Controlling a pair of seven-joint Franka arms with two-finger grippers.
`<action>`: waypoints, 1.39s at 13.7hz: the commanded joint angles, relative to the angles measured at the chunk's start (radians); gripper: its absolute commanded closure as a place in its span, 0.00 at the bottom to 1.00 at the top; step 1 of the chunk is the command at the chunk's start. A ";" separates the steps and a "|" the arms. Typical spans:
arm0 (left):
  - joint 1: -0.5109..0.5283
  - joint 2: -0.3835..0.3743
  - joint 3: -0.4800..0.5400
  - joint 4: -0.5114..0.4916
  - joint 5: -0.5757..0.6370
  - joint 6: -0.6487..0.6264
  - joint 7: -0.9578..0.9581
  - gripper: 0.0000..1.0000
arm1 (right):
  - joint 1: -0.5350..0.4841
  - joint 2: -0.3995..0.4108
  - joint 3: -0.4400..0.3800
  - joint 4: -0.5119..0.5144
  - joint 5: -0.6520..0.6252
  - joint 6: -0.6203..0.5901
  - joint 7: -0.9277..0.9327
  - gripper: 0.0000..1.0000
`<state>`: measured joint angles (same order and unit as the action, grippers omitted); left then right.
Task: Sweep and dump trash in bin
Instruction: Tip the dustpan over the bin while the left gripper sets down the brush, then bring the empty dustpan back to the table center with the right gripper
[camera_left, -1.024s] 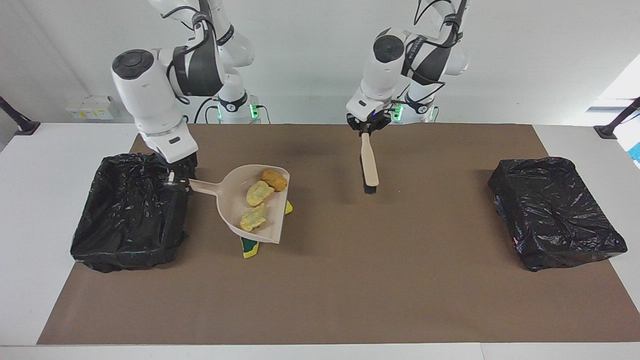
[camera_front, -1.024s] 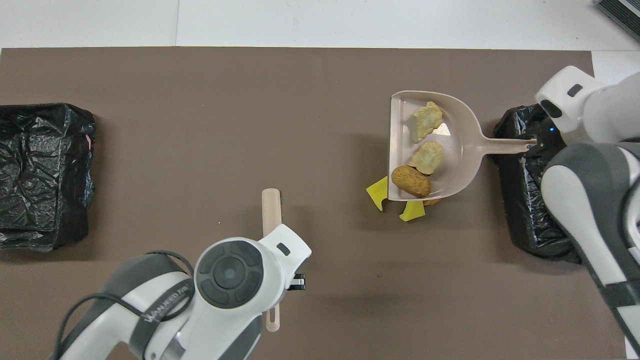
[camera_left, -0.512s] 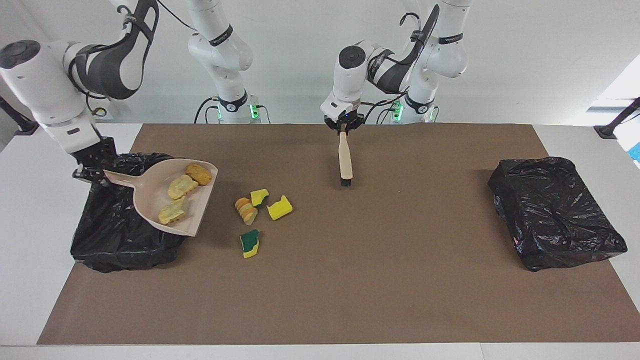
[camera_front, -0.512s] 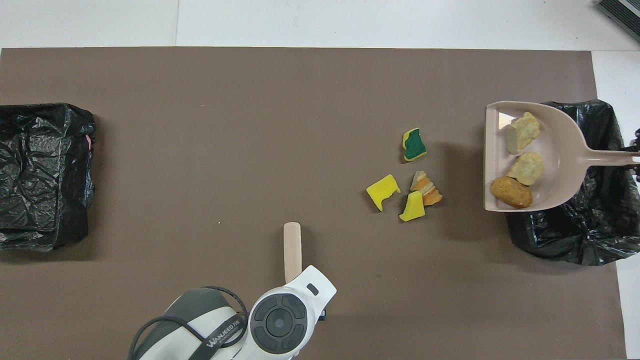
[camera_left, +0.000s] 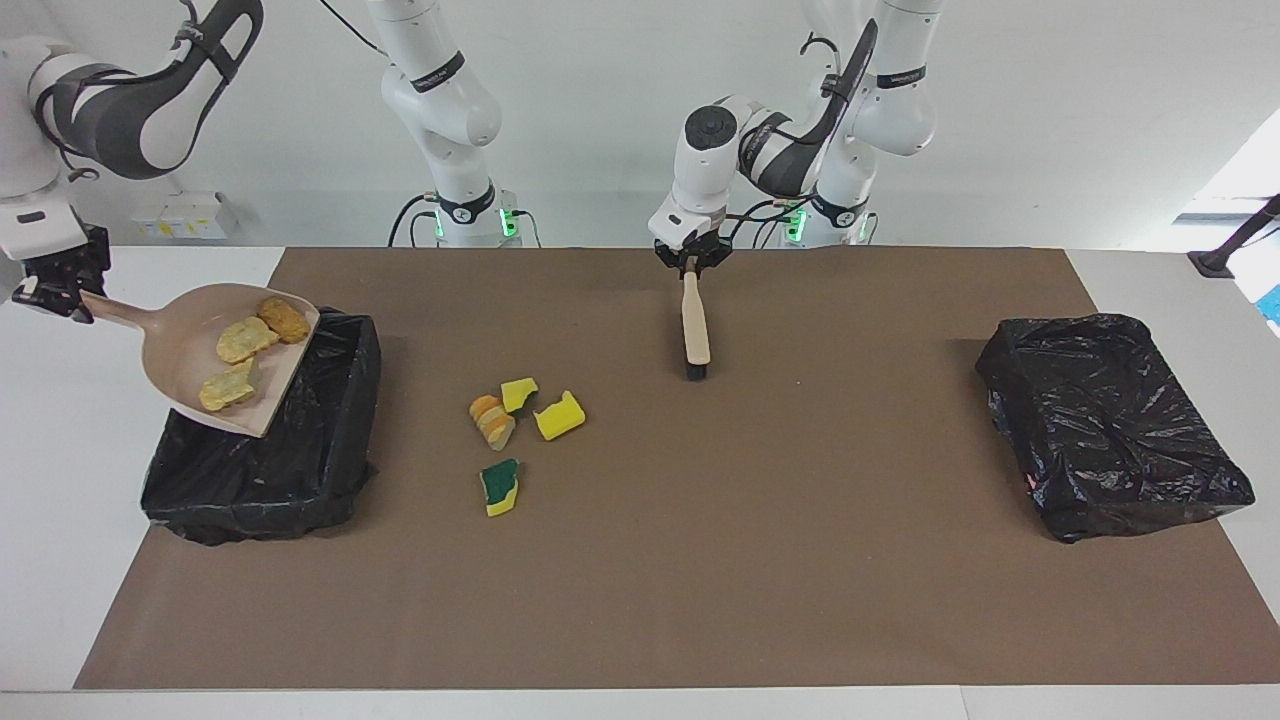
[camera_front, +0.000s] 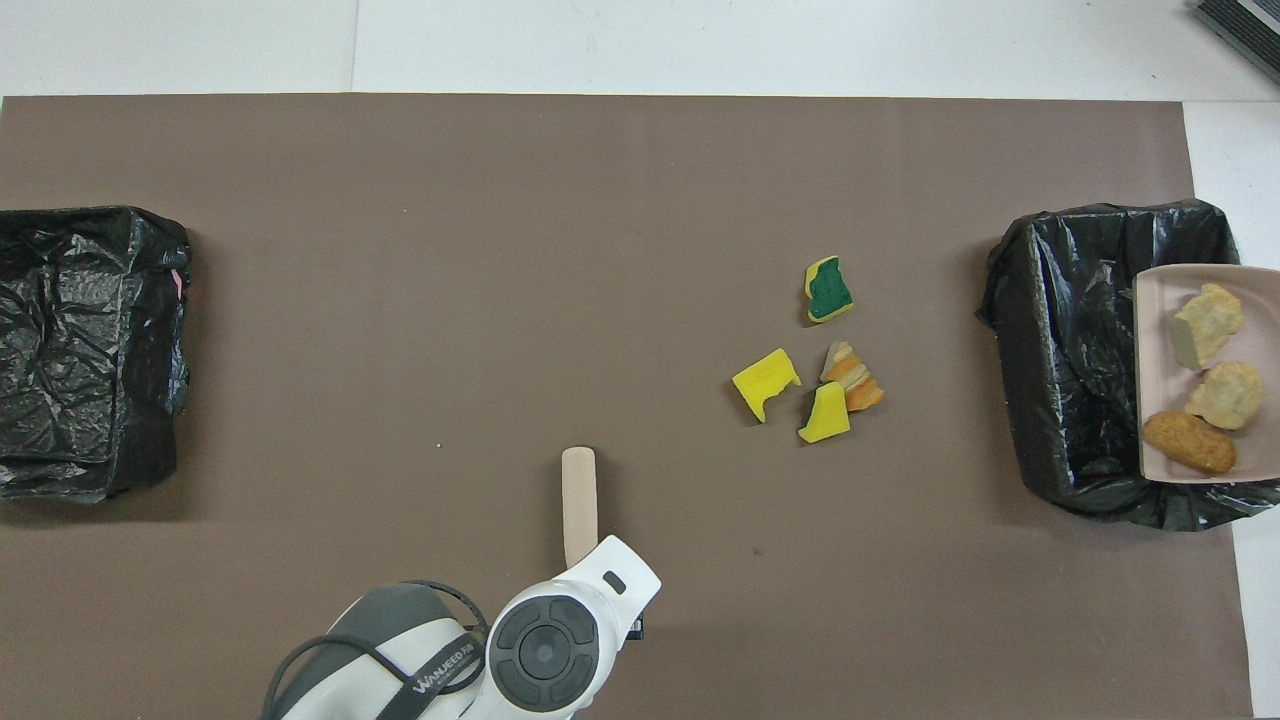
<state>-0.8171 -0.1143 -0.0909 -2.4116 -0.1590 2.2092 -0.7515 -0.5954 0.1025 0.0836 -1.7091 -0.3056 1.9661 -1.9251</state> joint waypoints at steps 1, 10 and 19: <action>-0.010 -0.016 0.017 -0.023 -0.011 0.043 0.003 0.00 | 0.011 -0.044 0.013 -0.088 -0.126 0.023 0.097 1.00; 0.241 -0.024 0.025 0.159 -0.001 -0.083 0.029 0.00 | 0.063 -0.046 0.016 -0.055 -0.383 0.008 0.250 1.00; 0.650 -0.019 0.025 0.243 0.036 -0.238 0.571 0.00 | 0.193 -0.070 0.022 -0.035 -0.616 -0.049 0.377 1.00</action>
<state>-0.2256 -0.1329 -0.0514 -2.1750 -0.1487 1.9963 -0.2697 -0.3907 0.0473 0.1035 -1.7347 -0.8784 1.9243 -1.5678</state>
